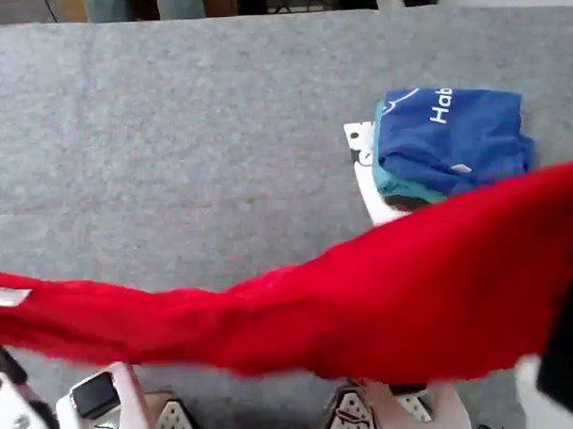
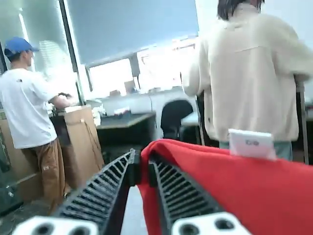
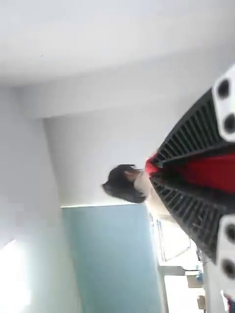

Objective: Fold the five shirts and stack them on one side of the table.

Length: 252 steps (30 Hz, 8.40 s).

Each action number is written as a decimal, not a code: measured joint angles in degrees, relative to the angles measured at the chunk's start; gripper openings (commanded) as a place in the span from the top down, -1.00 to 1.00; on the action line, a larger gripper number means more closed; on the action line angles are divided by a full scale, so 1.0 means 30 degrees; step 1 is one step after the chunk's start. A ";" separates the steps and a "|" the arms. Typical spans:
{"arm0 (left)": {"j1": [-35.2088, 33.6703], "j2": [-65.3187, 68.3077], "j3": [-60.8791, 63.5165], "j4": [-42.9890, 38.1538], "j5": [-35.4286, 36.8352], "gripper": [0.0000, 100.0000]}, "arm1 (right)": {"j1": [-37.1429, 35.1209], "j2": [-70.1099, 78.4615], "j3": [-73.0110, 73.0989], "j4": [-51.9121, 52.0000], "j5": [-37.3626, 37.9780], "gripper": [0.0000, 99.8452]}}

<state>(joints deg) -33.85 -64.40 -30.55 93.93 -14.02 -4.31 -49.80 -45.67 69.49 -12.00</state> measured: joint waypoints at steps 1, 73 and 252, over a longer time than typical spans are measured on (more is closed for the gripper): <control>0.0000 0.0000 -0.0088 0.0733 -0.0322 0.94 | 0.0059 0.0000 0.0440 0.0000 0.0000 0.97; 0.1612 1.8168 1.7055 -0.7004 -0.0967 0.94 | -0.6388 1.9077 0.5773 0.9407 0.1788 0.97; -0.8498 0.2842 3.2352 -1.4271 -1.4828 0.57 | -0.5421 1.2923 2.4908 0.4952 0.6593 0.31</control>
<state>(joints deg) -59.34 -55.87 66.51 51.12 -58.51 -20.57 -11.03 29.05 84.35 7.78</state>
